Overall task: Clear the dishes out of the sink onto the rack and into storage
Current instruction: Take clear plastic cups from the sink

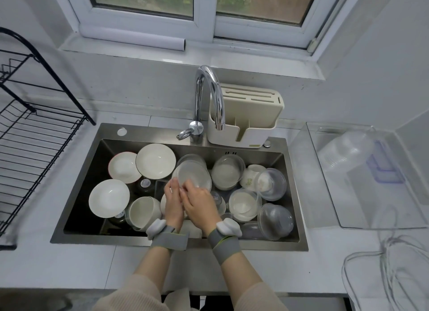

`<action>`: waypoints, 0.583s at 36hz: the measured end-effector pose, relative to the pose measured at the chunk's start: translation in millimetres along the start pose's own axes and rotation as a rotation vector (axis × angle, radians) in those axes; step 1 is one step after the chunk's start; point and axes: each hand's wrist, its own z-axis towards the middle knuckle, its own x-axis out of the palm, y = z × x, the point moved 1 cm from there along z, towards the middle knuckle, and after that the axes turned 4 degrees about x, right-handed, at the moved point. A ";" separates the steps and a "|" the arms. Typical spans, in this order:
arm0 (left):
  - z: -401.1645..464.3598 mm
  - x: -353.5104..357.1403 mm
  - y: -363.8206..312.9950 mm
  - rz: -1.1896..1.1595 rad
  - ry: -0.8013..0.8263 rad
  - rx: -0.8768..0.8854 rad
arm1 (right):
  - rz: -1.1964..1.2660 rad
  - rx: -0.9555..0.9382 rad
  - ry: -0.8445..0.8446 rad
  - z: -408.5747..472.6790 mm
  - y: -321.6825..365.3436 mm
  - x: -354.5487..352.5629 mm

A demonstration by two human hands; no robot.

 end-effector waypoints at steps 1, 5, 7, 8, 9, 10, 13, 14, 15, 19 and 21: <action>-0.1 -0.4 0.4 -0.019 0.005 -0.020 | -0.009 -0.008 0.007 -0.2 -1.3 1.0; 1.3 -1.1 -0.5 -0.073 0.063 -0.107 | 0.003 0.015 0.064 -2.0 -5.8 2.7; -0.3 -1.9 -2.8 -0.042 0.066 -0.095 | 0.026 0.033 0.094 -1.8 -7.8 2.4; 0.0 -2.3 -2.7 -0.025 0.071 -0.089 | 0.043 0.043 0.113 -1.7 -8.6 2.1; 0.9 -3.0 -2.0 -0.014 0.075 -0.104 | 0.053 0.048 0.129 -1.6 -9.5 1.5; 2.5 -3.8 -0.8 -0.012 0.075 -0.124 | 0.056 0.048 0.136 -1.7 -10.2 1.0; 5.5 -13.0 -6.0 0.060 -0.020 -0.155 | 0.105 0.082 0.026 -5.9 -11.7 0.1; 7.3 -17.9 -8.5 0.102 -0.085 -0.137 | 0.112 0.117 -0.067 -8.0 -15.1 -0.4; 8.4 -22.8 -11.9 0.128 -0.148 -0.130 | 0.088 0.163 -0.165 -10.1 -20.5 -0.7; 13.7 -40.7 -14.9 0.180 -0.249 -0.102 | -0.125 0.394 -0.110 -20.5 -50.6 -2.0; 12.9 -45.1 -13.3 0.334 -0.231 -0.081 | -0.226 0.504 0.102 -28.1 -66.1 2.2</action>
